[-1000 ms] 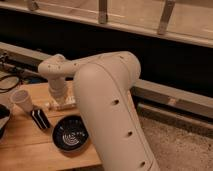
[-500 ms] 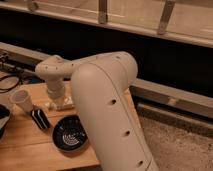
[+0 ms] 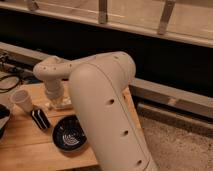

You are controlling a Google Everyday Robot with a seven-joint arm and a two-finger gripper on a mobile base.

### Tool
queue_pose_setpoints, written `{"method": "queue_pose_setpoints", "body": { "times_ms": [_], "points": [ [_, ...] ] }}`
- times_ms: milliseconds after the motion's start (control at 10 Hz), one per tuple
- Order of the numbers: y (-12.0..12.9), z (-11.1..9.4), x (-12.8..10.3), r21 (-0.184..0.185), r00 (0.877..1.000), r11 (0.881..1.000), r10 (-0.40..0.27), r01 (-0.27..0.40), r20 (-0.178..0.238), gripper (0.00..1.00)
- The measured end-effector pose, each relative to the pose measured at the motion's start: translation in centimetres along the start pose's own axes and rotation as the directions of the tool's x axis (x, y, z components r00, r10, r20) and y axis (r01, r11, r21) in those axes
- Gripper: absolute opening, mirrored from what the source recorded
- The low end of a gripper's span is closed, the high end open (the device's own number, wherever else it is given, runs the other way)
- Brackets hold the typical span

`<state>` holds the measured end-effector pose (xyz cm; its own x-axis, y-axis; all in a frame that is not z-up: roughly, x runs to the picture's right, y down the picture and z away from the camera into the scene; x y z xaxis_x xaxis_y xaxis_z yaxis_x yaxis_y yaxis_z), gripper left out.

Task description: Knock the eraser over

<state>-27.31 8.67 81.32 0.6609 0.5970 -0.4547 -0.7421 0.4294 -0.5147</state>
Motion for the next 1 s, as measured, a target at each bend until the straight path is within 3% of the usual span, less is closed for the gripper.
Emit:
{"method": "queue_pose_setpoints", "body": {
  "times_ms": [600, 1000],
  "points": [
    [1.4, 0.1, -0.9, -0.022, 1.0, 0.999, -0.025, 0.025, -0.006, 0.0],
    [2.5, 0.4, -1.4, -0.011, 0.999, 0.999, -0.035, 0.035, -0.009, 0.0]
  ]
}}
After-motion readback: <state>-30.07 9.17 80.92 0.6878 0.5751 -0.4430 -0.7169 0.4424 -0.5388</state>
